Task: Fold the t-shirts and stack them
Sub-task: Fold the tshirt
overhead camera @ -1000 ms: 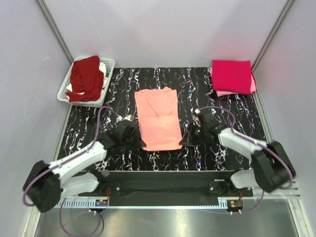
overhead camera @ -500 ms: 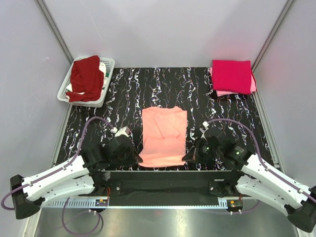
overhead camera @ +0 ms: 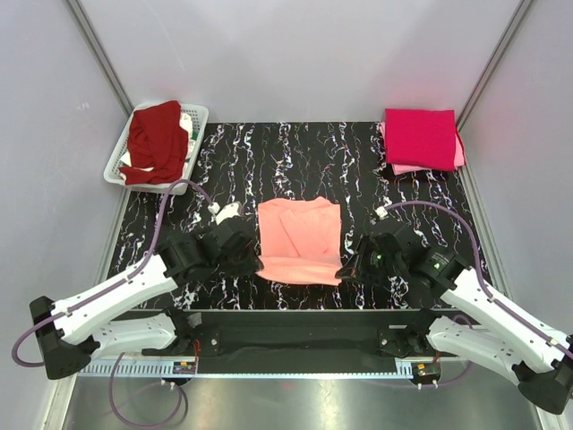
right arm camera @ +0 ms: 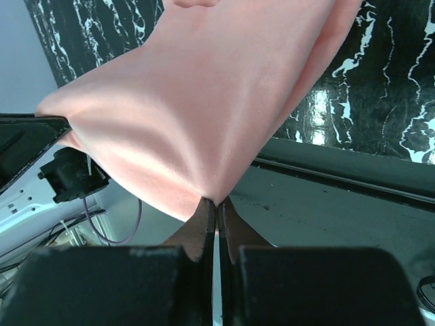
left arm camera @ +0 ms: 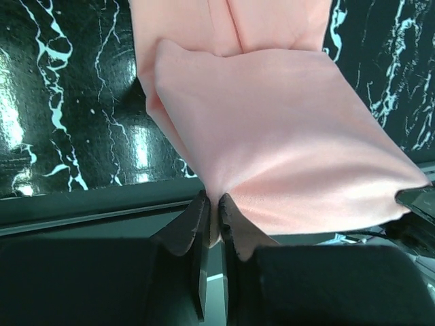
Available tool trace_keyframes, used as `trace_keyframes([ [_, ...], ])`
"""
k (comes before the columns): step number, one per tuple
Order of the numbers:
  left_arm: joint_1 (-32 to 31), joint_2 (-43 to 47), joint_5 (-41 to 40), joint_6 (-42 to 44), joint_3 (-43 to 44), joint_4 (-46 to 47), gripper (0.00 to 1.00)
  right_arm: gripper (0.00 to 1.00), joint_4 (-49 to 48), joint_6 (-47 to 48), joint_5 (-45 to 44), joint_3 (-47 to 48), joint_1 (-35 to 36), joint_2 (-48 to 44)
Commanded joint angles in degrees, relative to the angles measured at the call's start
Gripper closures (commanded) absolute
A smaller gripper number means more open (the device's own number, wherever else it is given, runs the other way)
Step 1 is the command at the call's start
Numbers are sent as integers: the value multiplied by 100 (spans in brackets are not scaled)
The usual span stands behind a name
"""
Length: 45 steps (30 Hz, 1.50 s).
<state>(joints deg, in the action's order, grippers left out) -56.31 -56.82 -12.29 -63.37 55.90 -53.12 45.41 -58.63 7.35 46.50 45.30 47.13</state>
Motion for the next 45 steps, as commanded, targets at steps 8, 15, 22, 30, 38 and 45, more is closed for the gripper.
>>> trace_keyframes([
  [8,174,285,709,150,-289,292,87,100,302,-421,160,-307,14,-468],
  [15,86,751,1168,-228,-1327,628,88,100,495,-588,443,-765,14,-960],
  [22,173,216,826,219,-590,409,89,100,495,-202,-119,-161,14,-285],
  [30,1156,-776,1377,1106,183,593,89,100,391,710,-280,877,-571,910],
  [38,2212,-1559,1985,2055,852,514,89,100,-58,1582,565,1413,-1647,1974],
  [45,2932,-2482,2380,2610,1476,452,88,100,-331,1934,759,2090,-1910,3212],
])
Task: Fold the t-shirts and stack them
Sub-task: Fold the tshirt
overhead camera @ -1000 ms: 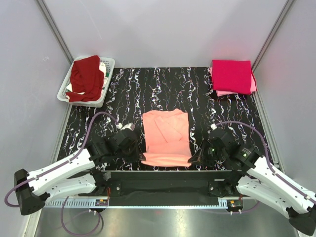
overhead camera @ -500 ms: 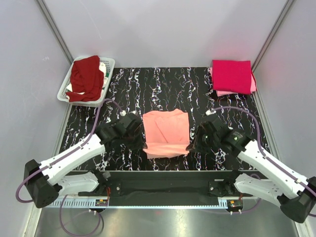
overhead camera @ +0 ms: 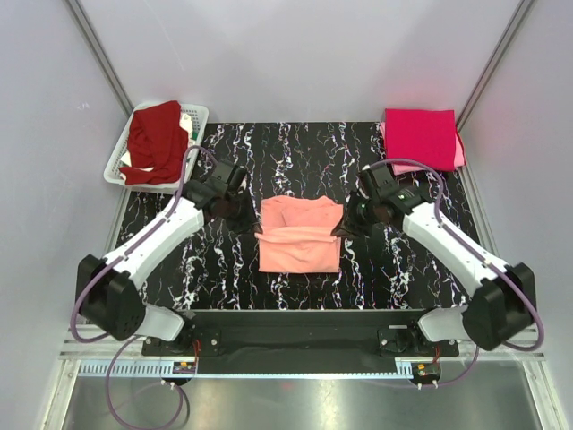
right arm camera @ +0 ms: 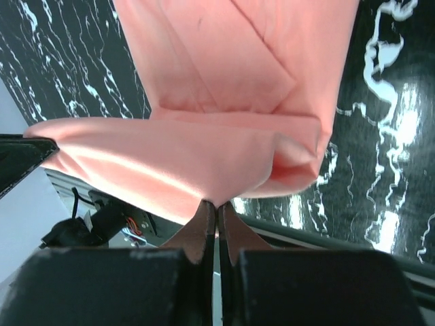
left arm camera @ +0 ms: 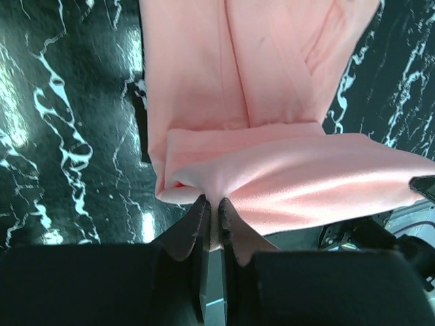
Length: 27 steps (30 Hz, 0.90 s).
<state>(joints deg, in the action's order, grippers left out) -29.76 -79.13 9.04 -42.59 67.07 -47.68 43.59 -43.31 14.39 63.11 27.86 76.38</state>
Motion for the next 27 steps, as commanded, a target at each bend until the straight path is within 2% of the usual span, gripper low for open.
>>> trace_keyframes([
  [1,347,-478,317,584,534,-101,88,100,-176,428,64,500,-271,386],
  [10,857,-1929,660,1156,2028,-496,87,100,-448,499,406,1159,-737,1467],
  [13,989,-2649,748,1262,2704,-619,84,100,-597,508,582,1475,-948,1932],
  [15,1103,-3297,1002,1340,3274,-699,79,98,-606,481,600,1703,-1141,2424],
  [16,1130,-3545,995,1376,3521,-734,75,92,-633,464,678,1939,-1203,2600],
  [17,1182,-3817,1021,1393,3811,-917,63,82,-650,429,688,2098,-1343,2984],
  [18,1209,-4333,1125,1437,4423,-1014,56,57,-607,429,757,2283,-1414,3171],
  [19,1235,-4574,1161,1490,4751,-1146,49,38,-563,455,793,2667,-1475,3364],
  [21,1279,-4987,1136,1490,5497,-1603,46,16,-370,542,793,3082,-1572,3804],
  [22,1280,-4963,1092,1447,5553,-1587,46,5,-213,743,776,3467,-1599,3901],
  [25,1280,-4332,1135,1341,5029,-1175,43,2,43,1016,618,3787,-1687,3999],
  [27,1280,-3788,926,1332,4546,-858,41,3,-26,1114,556,3630,-1704,3675],
])
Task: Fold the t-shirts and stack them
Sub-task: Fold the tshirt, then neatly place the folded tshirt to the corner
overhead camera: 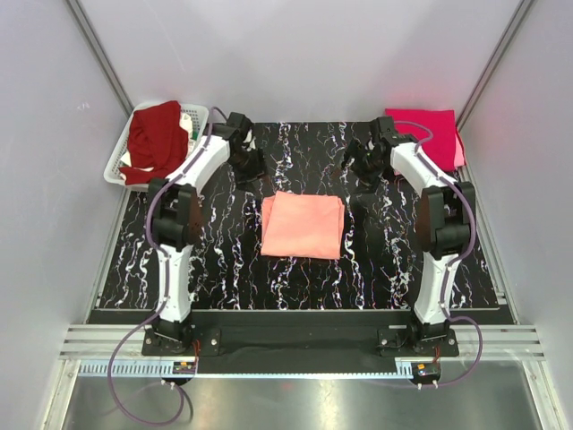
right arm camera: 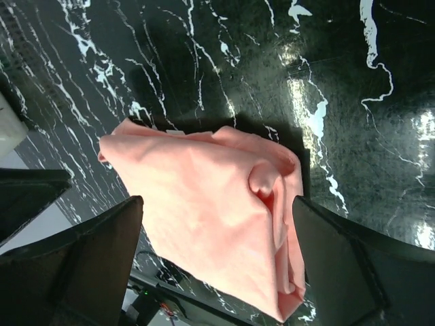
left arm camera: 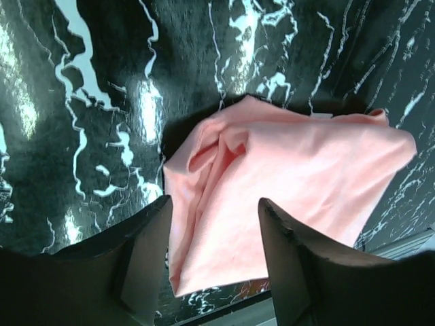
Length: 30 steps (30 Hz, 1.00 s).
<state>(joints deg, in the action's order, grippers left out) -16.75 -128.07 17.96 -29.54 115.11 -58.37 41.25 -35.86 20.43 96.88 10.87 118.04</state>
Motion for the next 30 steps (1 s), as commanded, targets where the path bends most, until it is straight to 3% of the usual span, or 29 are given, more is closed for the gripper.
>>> trace_keyframes([
  [1,-21,1265,-46,19,-409,308,41,3,68,378,-100,-17,-6,-640],
  [5,-38,1942,-187,-43,-1322,746,44,7,-441,325,224,-958,-6,-1509],
  [7,-108,2364,-257,-34,-2016,1063,46,16,-1001,229,670,-1694,-6,-1774],
  [8,-205,2496,-292,-17,-2228,1360,46,32,-1197,185,839,-1925,-6,-1958],
  [13,-486,2981,-56,-139,-3397,2336,50,77,-2593,-88,1990,-3279,20,-2013],
  [18,-759,3069,41,-464,-4075,2988,52,94,-2877,25,1940,-3711,222,-1495],
  [24,-1023,2955,-73,-562,-4321,3253,54,93,-3115,254,2262,-3405,222,-336],
  [27,-1067,2919,-178,-483,-4357,3218,54,83,-2940,395,2326,-3211,213,-176],
  [30,-1067,2946,-511,-255,-4252,2999,54,62,-2546,781,2370,-3045,213,-377],
])
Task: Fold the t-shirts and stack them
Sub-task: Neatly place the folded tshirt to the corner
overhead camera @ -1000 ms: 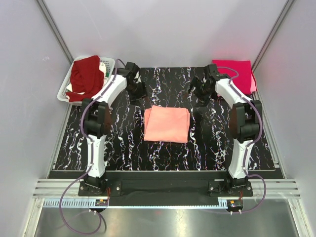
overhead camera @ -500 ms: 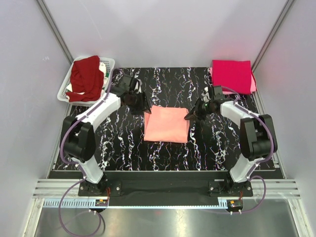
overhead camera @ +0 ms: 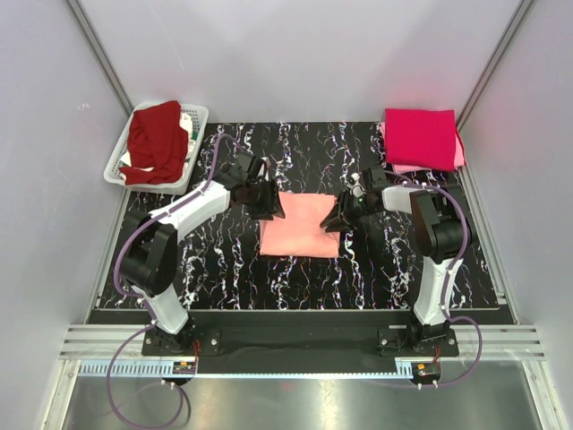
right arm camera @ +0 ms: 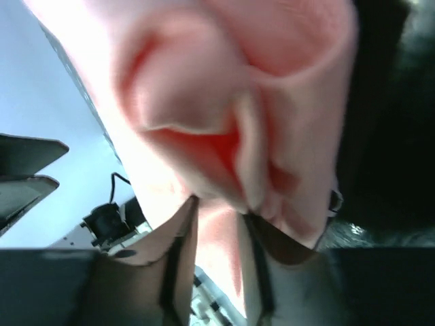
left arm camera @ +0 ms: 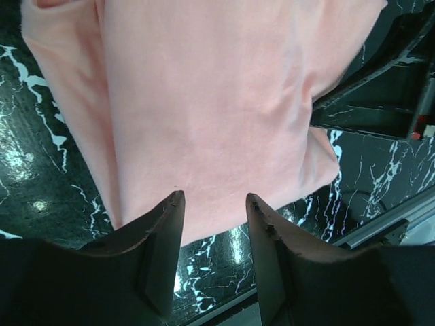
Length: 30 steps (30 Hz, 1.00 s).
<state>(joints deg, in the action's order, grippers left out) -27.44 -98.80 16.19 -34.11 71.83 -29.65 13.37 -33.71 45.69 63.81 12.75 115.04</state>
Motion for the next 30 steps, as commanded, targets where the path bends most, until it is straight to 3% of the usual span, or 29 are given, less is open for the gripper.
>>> trace_keyframes([
  [1,11,45,-431,281,181,74,53,58,402,698,-183,324,25,-287],
  [5,11,-50,-1211,720,533,-173,50,35,983,1112,-245,623,8,-921],
  [8,20,-357,-1608,905,910,-383,49,27,1185,1139,-315,747,-18,-1352],
  [13,28,-718,-1759,985,1079,-340,48,4,1423,1218,-991,633,-264,-1661],
  [21,81,-334,-1812,739,701,-532,49,0,1344,1385,-1598,580,-449,-1090],
  [27,81,879,-2093,739,61,-1077,48,2,1116,1245,-1555,738,-458,-239],
  [30,81,1678,-2128,651,-405,-1218,47,9,1028,1034,-1230,799,-379,26],
])
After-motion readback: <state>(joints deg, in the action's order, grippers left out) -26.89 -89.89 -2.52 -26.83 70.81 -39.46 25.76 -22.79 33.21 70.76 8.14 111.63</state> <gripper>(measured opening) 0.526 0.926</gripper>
